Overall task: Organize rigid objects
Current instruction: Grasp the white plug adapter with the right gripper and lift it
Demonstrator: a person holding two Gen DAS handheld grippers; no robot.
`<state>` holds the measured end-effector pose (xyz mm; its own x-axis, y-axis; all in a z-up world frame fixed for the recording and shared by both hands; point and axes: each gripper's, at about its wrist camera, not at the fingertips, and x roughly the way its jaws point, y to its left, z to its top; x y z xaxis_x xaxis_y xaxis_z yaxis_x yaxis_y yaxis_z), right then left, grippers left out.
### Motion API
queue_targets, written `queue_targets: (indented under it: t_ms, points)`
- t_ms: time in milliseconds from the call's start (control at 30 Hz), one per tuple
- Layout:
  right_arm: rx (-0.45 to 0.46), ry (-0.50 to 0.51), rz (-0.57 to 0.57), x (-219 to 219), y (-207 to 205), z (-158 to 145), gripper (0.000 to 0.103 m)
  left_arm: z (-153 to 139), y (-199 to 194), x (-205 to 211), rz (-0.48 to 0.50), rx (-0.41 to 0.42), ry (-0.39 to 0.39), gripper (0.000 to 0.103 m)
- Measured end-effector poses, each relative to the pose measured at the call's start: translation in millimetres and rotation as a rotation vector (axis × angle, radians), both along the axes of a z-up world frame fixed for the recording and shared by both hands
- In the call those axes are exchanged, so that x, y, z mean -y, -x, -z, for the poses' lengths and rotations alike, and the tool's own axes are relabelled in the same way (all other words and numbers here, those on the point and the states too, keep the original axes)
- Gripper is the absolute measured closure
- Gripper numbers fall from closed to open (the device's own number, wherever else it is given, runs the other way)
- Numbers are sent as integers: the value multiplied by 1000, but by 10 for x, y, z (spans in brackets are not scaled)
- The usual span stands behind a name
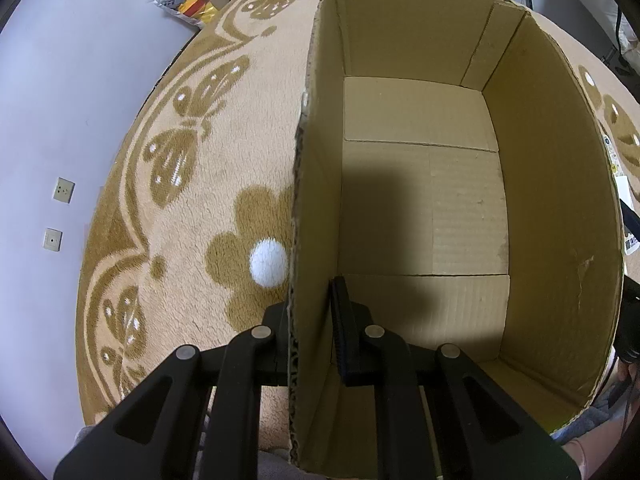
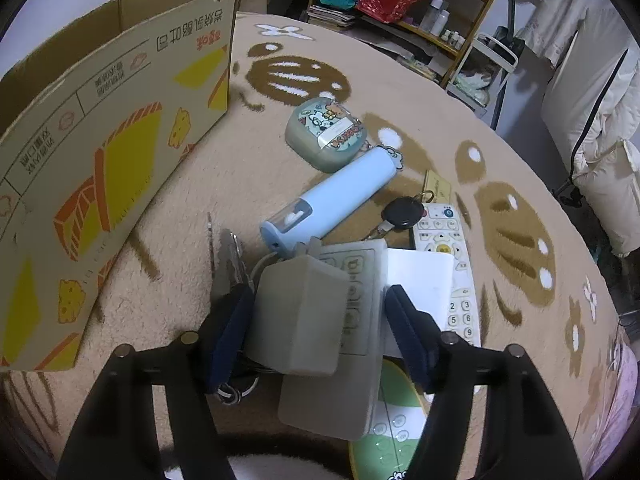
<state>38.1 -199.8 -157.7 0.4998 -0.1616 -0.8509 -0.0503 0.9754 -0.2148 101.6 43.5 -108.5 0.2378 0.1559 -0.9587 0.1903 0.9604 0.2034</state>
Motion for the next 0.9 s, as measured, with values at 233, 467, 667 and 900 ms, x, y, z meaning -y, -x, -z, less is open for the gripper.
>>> queue_targets:
  t_ms: [233,467,667,900]
  points:
    - [33,-55,24,83,1,-119,53,10,12,10,1,1,-1,90]
    - [79,-154,31,133,20,-273,73,6,8,3,-1,-1,4,90]
    - [57,-155,27,133,0,-214,74,6,8,6,-1,-1,3,90]
    - [73,-250,52,230,27,-260,76,4,3,10,-2,-2,4,90]
